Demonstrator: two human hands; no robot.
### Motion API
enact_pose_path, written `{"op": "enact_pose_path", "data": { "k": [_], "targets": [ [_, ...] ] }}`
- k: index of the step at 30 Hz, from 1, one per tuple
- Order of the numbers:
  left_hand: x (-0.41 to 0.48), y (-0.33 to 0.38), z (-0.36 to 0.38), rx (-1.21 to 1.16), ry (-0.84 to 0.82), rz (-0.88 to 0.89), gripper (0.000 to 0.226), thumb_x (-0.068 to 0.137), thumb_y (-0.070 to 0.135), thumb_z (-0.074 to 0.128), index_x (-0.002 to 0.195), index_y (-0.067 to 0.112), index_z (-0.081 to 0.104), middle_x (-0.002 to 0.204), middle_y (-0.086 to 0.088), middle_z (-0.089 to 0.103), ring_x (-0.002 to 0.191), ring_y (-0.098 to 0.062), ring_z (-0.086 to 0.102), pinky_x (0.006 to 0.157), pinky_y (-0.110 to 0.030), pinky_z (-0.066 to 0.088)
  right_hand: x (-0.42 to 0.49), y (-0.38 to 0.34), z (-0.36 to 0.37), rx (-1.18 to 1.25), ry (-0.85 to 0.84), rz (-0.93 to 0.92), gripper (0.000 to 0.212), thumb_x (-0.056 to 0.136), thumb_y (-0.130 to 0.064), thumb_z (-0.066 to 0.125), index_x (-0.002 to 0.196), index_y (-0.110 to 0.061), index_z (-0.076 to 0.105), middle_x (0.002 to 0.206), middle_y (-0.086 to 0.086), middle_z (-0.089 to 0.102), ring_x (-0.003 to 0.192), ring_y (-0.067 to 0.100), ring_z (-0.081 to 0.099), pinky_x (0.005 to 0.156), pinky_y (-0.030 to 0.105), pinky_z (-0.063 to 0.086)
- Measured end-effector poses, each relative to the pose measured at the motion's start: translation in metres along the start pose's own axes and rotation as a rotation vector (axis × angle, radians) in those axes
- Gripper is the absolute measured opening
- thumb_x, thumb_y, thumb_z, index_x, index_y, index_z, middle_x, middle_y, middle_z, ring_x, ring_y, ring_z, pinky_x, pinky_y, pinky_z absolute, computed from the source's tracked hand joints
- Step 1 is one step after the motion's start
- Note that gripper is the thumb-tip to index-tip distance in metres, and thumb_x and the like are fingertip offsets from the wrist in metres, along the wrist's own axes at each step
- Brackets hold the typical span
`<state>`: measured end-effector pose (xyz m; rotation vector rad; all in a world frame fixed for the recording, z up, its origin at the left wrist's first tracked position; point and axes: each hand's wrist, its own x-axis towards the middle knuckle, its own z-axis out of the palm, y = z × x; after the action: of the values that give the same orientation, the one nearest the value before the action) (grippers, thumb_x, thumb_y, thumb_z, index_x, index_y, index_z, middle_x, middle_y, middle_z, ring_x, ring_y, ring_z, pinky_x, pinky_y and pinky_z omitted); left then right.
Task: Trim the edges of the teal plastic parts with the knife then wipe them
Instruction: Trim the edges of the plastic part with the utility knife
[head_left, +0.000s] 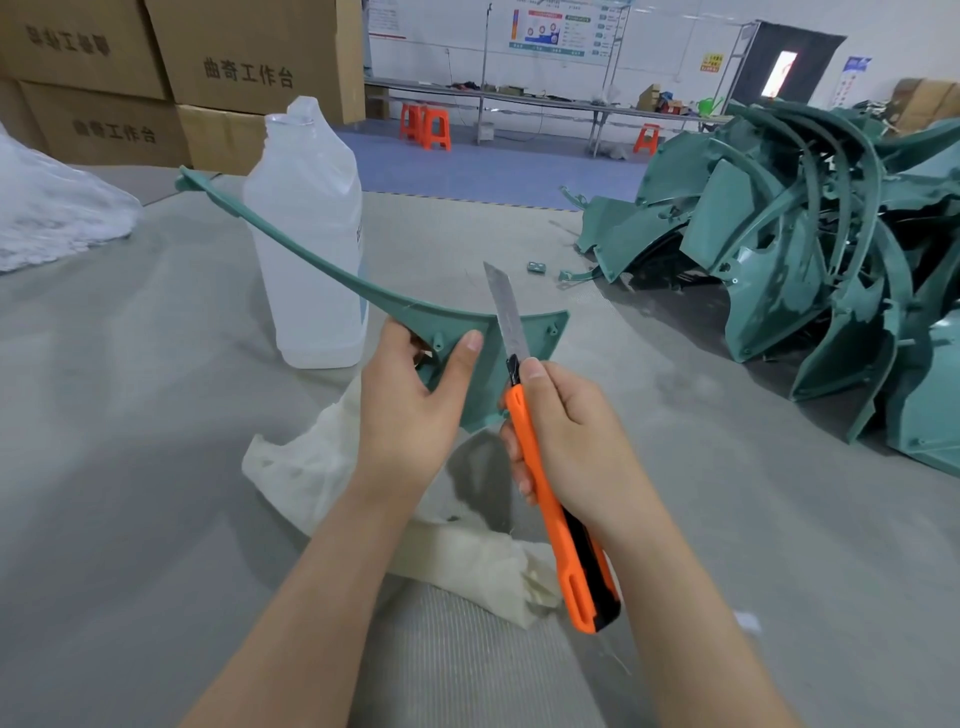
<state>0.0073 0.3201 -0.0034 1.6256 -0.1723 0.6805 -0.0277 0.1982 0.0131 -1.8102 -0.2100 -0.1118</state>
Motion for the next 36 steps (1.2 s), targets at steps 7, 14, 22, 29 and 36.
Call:
{"op": "enact_pose_path", "data": {
  "k": [7, 14, 22, 29, 36],
  "targets": [
    [0.001, -0.001, 0.000, 0.046, -0.049, -0.040, 0.020, 0.087, 0.022, 0.067, 0.084, 0.028, 0.048, 0.067, 0.018, 0.058, 0.067, 0.001, 0.056, 0.061, -0.011, 0.042, -0.006, -0.006, 0.010, 0.115, -0.138, -0.019, 0.038, 0.105, -0.029, 0.033, 0.076, -0.006, 0.045, 0.050, 0.003, 0.049, 0.032, 0.016, 0.041, 0.035, 0.022, 0.035],
    [0.000, 0.001, 0.001, -0.001, -0.005, -0.039, 0.014, 0.089, 0.020, 0.066, 0.094, 0.023, 0.054, 0.079, 0.016, 0.063, 0.075, 0.004, 0.061, 0.067, -0.008, 0.044, -0.002, -0.004, -0.001, 0.142, 0.015, -0.010, 0.037, 0.105, -0.029, 0.032, 0.080, -0.009, 0.050, 0.051, 0.003, 0.050, 0.033, 0.014, 0.042, 0.035, 0.022, 0.037],
    [0.000, 0.002, 0.001, -0.007, -0.004, -0.042, 0.015, 0.089, 0.022, 0.066, 0.097, 0.020, 0.054, 0.084, 0.010, 0.065, 0.078, 0.001, 0.062, 0.068, -0.008, 0.046, -0.001, -0.001, -0.005, 0.029, 0.017, 0.038, 0.038, 0.105, -0.031, 0.033, 0.077, -0.010, 0.047, 0.054, 0.006, 0.050, 0.036, 0.016, 0.044, 0.038, 0.025, 0.038],
    [0.000, 0.001, 0.001, 0.035, 0.007, -0.023, 0.019, 0.088, 0.023, 0.065, 0.101, 0.013, 0.054, 0.085, 0.008, 0.064, 0.081, -0.004, 0.063, 0.069, -0.008, 0.045, -0.002, -0.003, -0.002, 0.042, -0.004, 0.034, 0.038, 0.105, -0.030, 0.032, 0.074, -0.012, 0.045, 0.054, 0.006, 0.049, 0.035, 0.015, 0.042, 0.038, 0.024, 0.038],
    [-0.001, 0.001, 0.001, 0.031, 0.003, -0.010, 0.018, 0.089, 0.022, 0.065, 0.100, 0.013, 0.054, 0.084, 0.009, 0.064, 0.078, -0.001, 0.061, 0.068, -0.007, 0.043, -0.002, -0.003, -0.002, 0.058, -0.030, 0.040, 0.038, 0.105, -0.030, 0.032, 0.075, -0.011, 0.045, 0.053, 0.006, 0.049, 0.034, 0.015, 0.042, 0.036, 0.023, 0.038]
  ]
}}
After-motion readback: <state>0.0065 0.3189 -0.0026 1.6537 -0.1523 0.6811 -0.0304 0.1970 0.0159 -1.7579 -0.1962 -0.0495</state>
